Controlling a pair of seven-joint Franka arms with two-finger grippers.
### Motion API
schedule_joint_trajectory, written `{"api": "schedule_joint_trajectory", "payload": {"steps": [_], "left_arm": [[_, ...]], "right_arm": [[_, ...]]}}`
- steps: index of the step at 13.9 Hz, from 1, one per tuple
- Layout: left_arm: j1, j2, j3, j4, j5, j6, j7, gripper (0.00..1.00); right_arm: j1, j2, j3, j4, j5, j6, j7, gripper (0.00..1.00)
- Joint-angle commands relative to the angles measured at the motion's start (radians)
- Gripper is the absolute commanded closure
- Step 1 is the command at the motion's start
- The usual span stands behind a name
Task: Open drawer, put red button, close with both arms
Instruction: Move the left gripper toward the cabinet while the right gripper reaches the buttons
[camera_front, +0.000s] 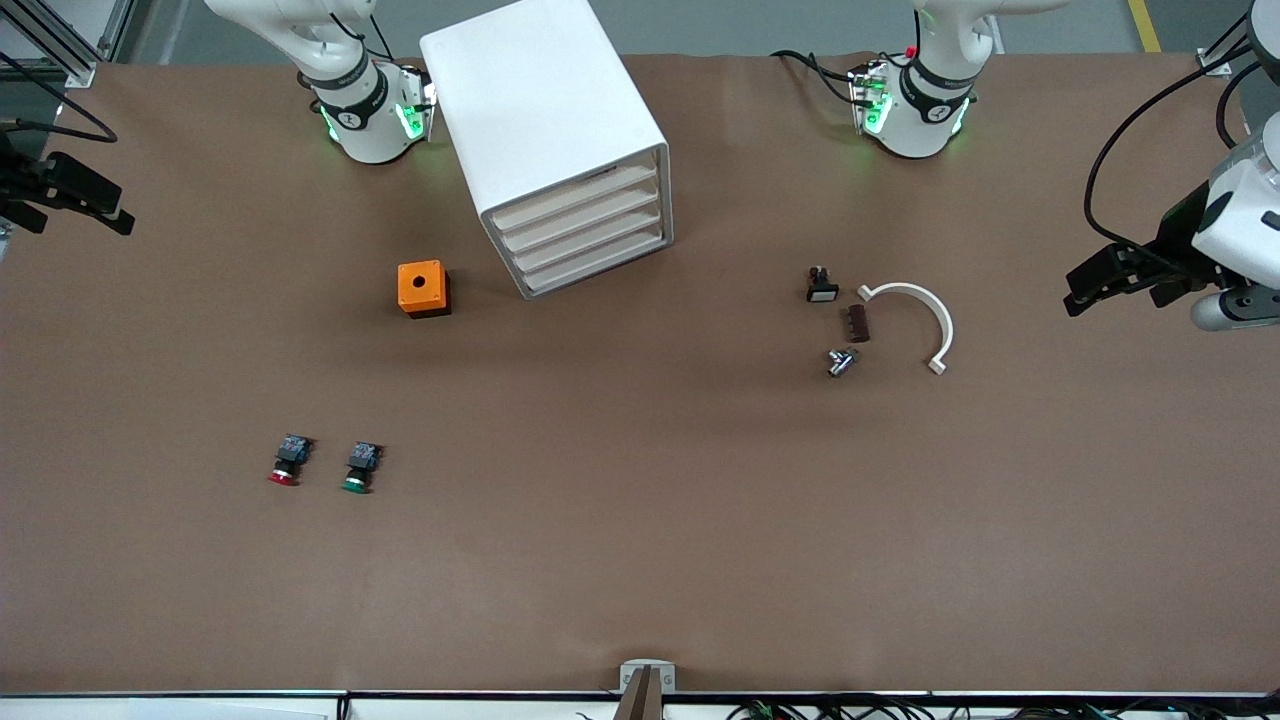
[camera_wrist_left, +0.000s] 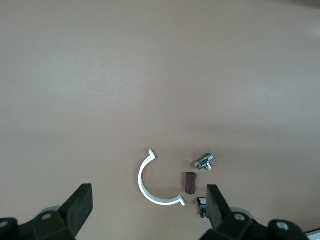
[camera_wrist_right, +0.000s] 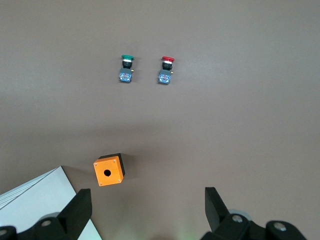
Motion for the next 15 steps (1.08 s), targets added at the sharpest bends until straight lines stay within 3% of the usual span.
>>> {"api": "schedule_joint_trajectory", "payload": {"steps": [1, 7, 10, 15], "left_arm": [[0.009, 0.005, -0.009, 0.013, 0.014, -0.006, -0.002, 0.0], [0.012, 0.055, -0.007, 0.015, 0.008, -0.056, 0.006, 0.0], [-0.01, 0.144, -0.013, 0.018, 0.009, -0.053, -0.011, 0.0], [-0.145, 0.284, -0.013, 0.019, 0.009, -0.05, -0.268, 0.0]], "right_arm": [[-0.017, -0.025, 0.013, -0.02, 0.016, -0.006, -0.011, 0.0], [-0.02, -0.02, 0.013, -0.015, 0.016, -0.01, -0.009, 0.0], [-0.022, -0.019, 0.012, -0.009, 0.016, -0.006, -0.008, 0.0], [-0.025, 0.007, 0.012, 0.028, 0.006, -0.006, -0.008, 0.0]]}}
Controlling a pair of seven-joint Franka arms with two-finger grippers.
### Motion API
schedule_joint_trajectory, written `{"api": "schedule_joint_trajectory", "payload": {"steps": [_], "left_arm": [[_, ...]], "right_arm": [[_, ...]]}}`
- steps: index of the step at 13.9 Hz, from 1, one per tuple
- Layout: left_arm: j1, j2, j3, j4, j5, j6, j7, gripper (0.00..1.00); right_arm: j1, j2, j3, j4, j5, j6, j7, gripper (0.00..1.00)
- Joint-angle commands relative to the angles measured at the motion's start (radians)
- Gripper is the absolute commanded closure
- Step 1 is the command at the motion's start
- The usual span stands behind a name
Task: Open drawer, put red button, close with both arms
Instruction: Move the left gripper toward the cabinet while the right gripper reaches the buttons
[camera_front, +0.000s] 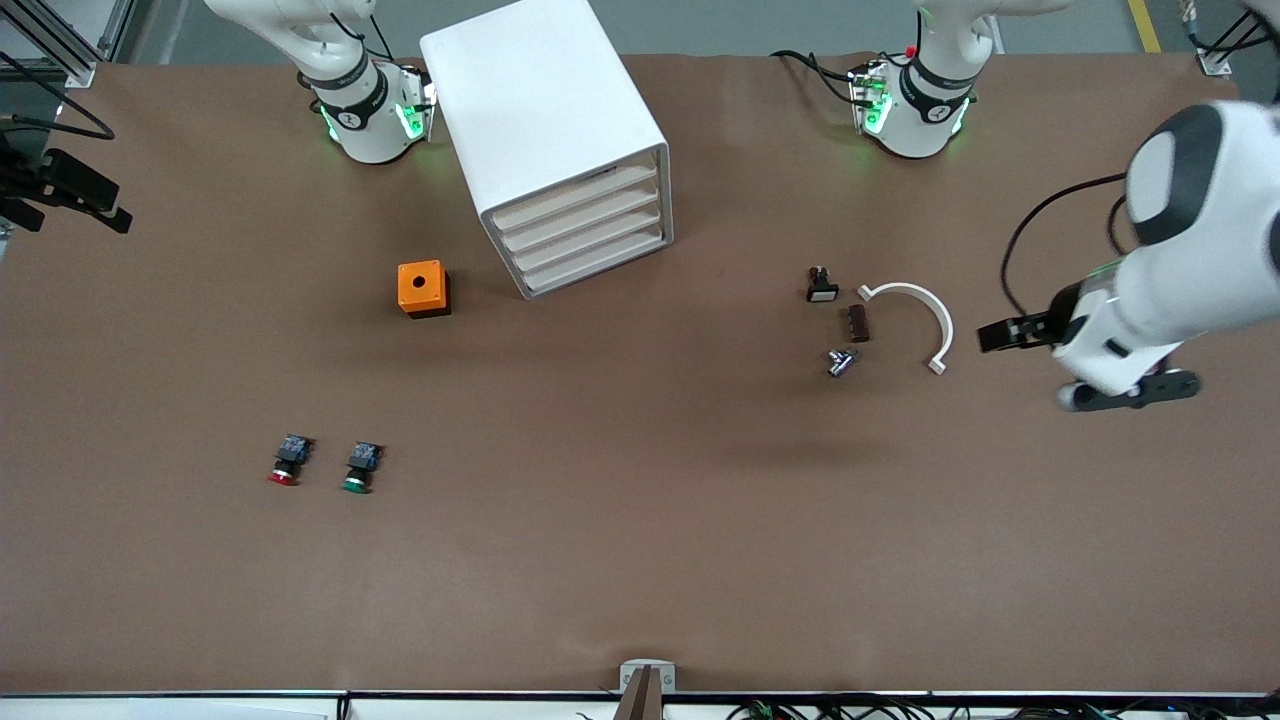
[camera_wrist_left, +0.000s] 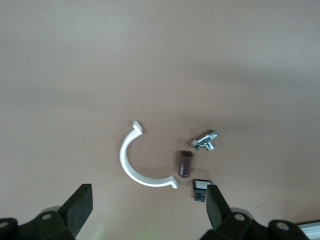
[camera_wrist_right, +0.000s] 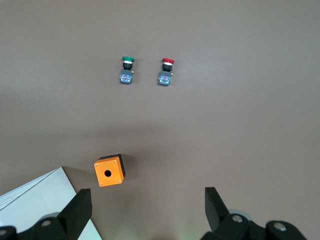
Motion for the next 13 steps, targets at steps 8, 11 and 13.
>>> {"api": "schedule_joint_trajectory", "payload": {"steps": [8, 11, 13], "left_arm": [[-0.255, 0.09, -0.001, 0.094, 0.006, -0.021, -0.556, 0.0], [-0.325, 0.182, -0.001, 0.151, 0.002, -0.021, -0.71, 0.0], [-0.361, 0.213, -0.001, 0.176, -0.018, -0.018, -0.797, 0.0]], "right_arm": [[-0.039, 0.104, 0.012, 0.037, 0.0, 0.013, -0.011, 0.0], [-0.065, 0.185, 0.012, 0.038, -0.001, 0.033, -0.011, 0.0], [-0.091, 0.257, 0.012, 0.052, -0.003, 0.043, -0.011, 0.0]]}}
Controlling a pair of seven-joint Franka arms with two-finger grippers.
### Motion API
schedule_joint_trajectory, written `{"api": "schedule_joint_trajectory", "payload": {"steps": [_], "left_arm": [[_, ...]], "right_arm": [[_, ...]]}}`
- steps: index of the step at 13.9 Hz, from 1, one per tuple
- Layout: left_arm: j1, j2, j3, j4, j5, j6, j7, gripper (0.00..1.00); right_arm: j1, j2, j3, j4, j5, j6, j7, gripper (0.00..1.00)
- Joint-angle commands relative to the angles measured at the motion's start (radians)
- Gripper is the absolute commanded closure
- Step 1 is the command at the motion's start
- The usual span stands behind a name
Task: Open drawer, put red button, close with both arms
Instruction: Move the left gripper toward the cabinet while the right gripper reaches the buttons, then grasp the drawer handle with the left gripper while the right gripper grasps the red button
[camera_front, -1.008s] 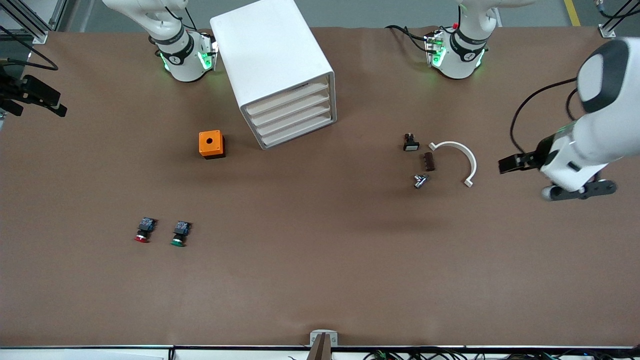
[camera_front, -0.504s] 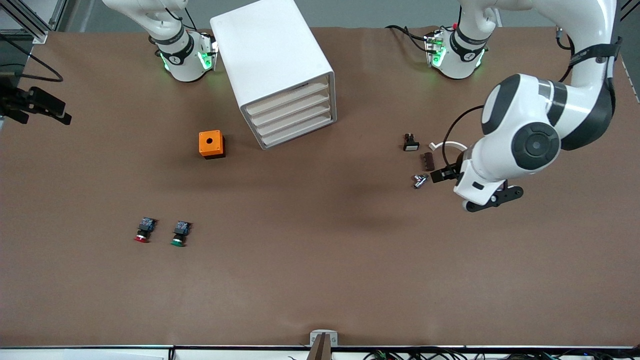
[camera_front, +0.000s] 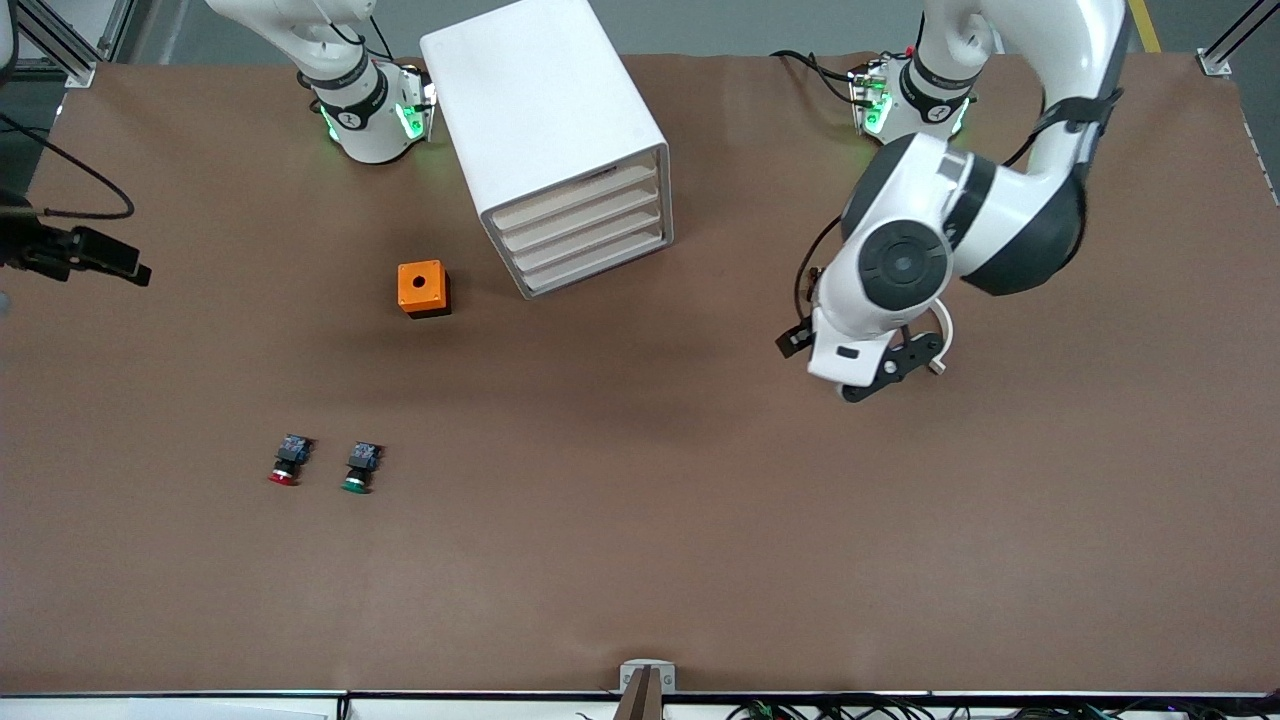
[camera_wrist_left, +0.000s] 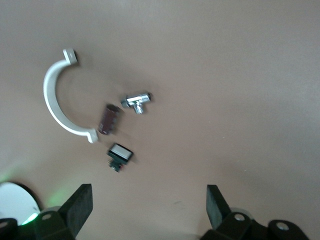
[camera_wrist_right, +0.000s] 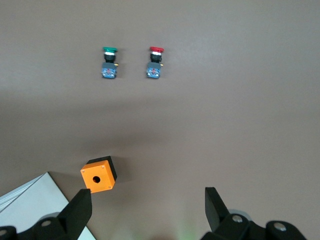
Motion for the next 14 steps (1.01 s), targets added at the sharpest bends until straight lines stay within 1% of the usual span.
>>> {"api": "schedule_joint_trajectory", "payload": {"steps": [1, 4, 6, 8, 9, 10, 11, 13, 14], "left_arm": [[-0.021, 0.066, 0.005, 0.079, -0.072, -0.02, -0.096, 0.0], [-0.021, 0.106, 0.005, 0.118, -0.268, -0.02, -0.243, 0.0], [-0.023, 0.138, 0.005, 0.127, -0.42, -0.018, -0.381, 0.0], [-0.031, 0.186, 0.005, 0.153, -0.538, -0.017, -0.505, 0.0], [-0.031, 0.21, 0.005, 0.159, -0.592, -0.018, -0.562, 0.0], [-0.032, 0.233, 0.005, 0.162, -0.615, -0.018, -0.602, 0.0], [-0.032, 0.262, 0.003, 0.17, -0.664, -0.02, -0.651, 0.0], [-0.032, 0.301, 0.005, 0.17, -0.791, -0.032, -0.694, 0.0], [-0.032, 0.316, 0.003, 0.17, -0.833, -0.05, -0.719, 0.0]], "right_arm": [[-0.057, 0.095, 0.015, 0.044, 0.003, 0.035, -0.011, 0.0], [-0.075, 0.167, 0.015, 0.02, 0.001, 0.116, -0.012, 0.0], [-0.066, 0.181, 0.015, -0.029, -0.015, 0.195, -0.011, 0.0], [-0.055, 0.193, 0.015, -0.083, -0.023, 0.284, -0.011, 0.0], [-0.055, 0.201, 0.016, -0.109, -0.023, 0.33, -0.011, 0.0], [-0.054, 0.209, 0.016, -0.131, -0.023, 0.375, -0.011, 0.0], [-0.046, 0.216, 0.016, -0.155, -0.023, 0.418, -0.009, 0.0], [-0.046, 0.241, 0.016, -0.212, -0.023, 0.524, -0.004, 0.01], [-0.043, 0.256, 0.018, -0.244, -0.023, 0.586, 0.003, 0.01]]}}
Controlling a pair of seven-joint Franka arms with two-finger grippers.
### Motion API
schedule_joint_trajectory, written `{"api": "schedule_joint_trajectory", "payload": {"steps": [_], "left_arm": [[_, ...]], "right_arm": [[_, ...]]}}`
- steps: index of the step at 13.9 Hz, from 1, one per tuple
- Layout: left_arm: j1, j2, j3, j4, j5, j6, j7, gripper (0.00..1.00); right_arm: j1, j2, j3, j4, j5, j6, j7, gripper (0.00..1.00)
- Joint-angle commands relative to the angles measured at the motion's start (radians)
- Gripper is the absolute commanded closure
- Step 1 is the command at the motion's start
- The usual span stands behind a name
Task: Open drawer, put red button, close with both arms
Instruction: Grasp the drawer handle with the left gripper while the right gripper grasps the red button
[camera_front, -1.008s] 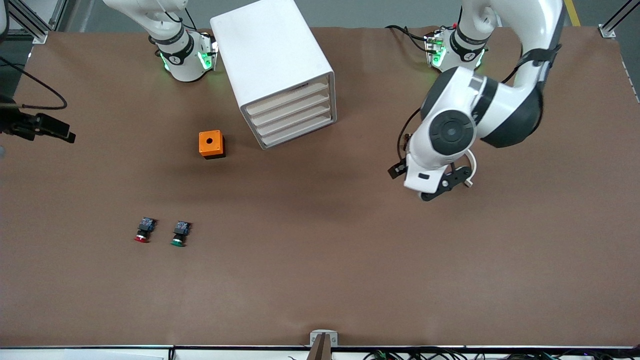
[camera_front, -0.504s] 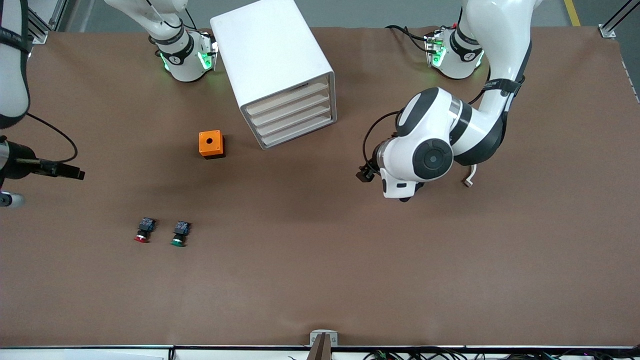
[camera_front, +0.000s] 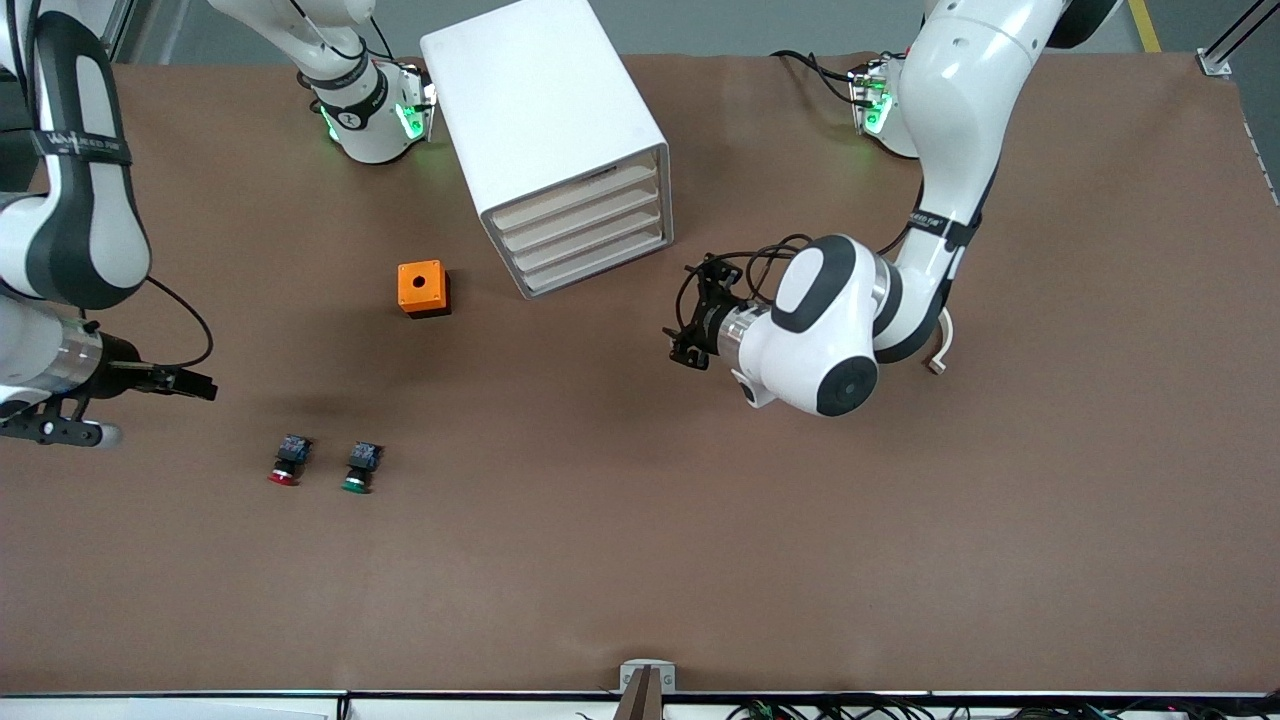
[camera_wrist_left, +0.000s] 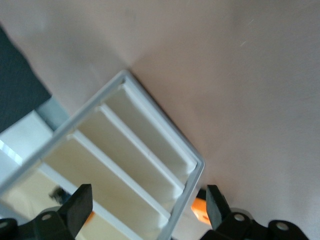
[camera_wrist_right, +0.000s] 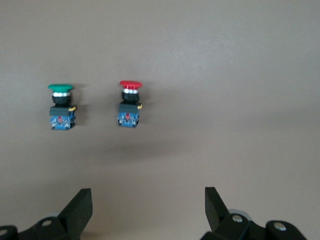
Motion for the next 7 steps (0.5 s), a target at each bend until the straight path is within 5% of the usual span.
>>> {"api": "schedule_joint_trajectory", "payload": {"steps": [1, 7], "left_arm": [[-0.007, 0.055, 0.002, 0.044, -0.113, -0.057, -0.086, 0.0], [-0.031, 0.139, 0.002, 0.034, -0.265, -0.159, -0.36, 0.01]], "right_arm": [[0.016, 0.028, 0.001, -0.086, -0.015, 0.151, 0.012, 0.02], [0.06, 0.111, 0.001, -0.125, -0.015, 0.311, 0.144, 0.0]]}}
